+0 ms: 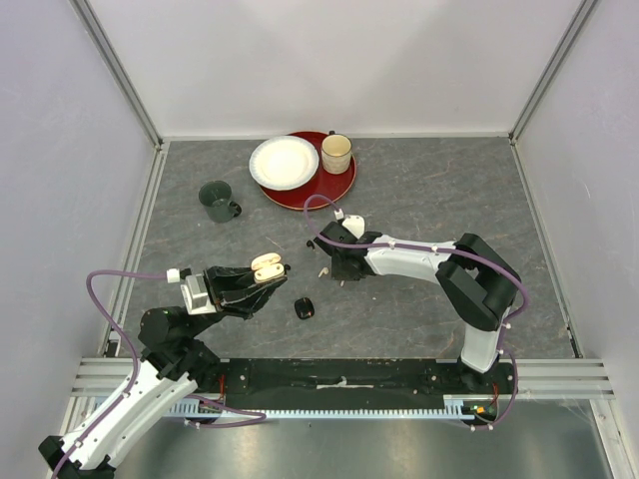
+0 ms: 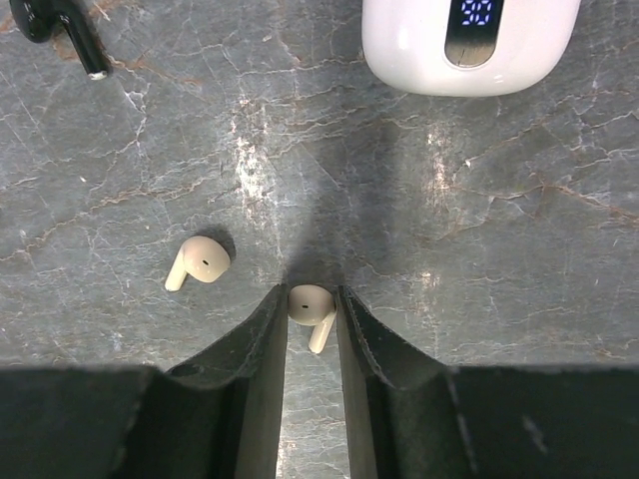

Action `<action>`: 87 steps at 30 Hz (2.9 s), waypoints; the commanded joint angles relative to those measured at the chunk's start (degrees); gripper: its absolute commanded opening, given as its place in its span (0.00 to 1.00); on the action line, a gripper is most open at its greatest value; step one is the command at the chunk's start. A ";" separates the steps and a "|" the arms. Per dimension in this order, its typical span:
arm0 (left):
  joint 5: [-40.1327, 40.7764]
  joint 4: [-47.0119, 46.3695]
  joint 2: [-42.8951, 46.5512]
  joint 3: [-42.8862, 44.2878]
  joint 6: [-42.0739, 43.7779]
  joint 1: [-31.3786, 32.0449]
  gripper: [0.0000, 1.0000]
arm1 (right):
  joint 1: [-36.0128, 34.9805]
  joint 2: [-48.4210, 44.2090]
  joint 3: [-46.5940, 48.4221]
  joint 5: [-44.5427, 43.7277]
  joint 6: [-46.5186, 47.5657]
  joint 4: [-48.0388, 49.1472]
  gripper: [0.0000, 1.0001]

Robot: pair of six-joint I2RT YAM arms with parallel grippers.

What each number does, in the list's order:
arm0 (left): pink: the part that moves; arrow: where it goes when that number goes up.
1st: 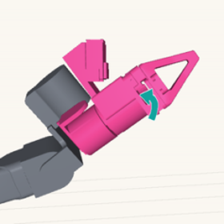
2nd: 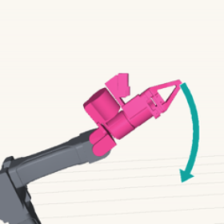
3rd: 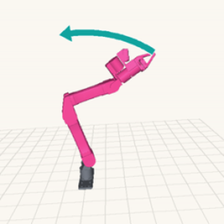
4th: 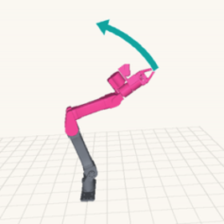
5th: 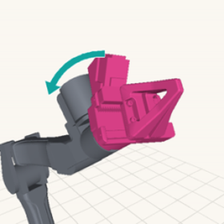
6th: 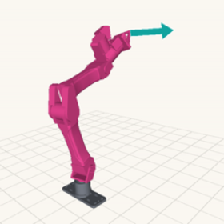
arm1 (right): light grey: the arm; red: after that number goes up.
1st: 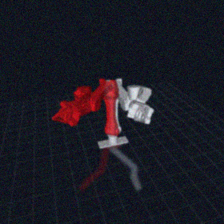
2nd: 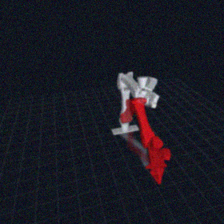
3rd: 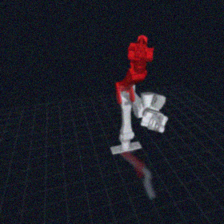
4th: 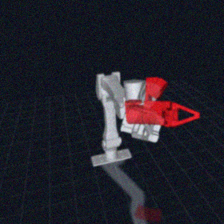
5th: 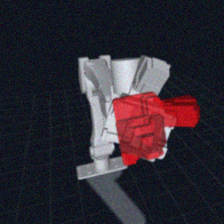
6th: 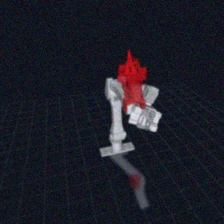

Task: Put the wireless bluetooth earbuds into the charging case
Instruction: Pick up the earbud from the center of the board, then place the earbud in the charging case.

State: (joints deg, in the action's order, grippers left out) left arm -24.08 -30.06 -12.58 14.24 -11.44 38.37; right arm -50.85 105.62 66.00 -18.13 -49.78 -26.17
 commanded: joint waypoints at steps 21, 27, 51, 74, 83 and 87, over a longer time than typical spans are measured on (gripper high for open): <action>1.92 -0.96 -0.08 1.05 0.63 0.13 0.02 | -1.79 -13.67 -2.27 -7.26 4.43 3.14 0.08; 2.89 -1.22 -1.04 1.23 0.63 0.04 0.02 | -4.25 -25.19 -5.79 -14.02 6.88 8.68 0.03; 1.75 -4.04 -6.76 0.97 -0.60 0.04 0.02 | -20.42 -45.69 -9.58 -18.70 29.74 39.08 0.00; 0.87 -6.32 -8.87 0.88 -2.09 0.13 0.02 | -32.20 -38.48 -8.96 -18.96 44.76 52.80 0.00; -0.09 -6.67 -9.31 0.97 -2.27 0.13 0.02 | -32.65 -37.16 -9.57 -19.84 45.38 54.65 0.00; -0.45 -6.67 -9.31 0.97 -2.53 0.04 0.02 | -32.65 -36.89 -9.66 -20.45 45.91 54.83 0.00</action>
State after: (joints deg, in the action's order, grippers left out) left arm -23.11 -33.58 -21.58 14.24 -12.56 38.37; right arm -83.11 68.42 54.89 -37.26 -5.32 25.56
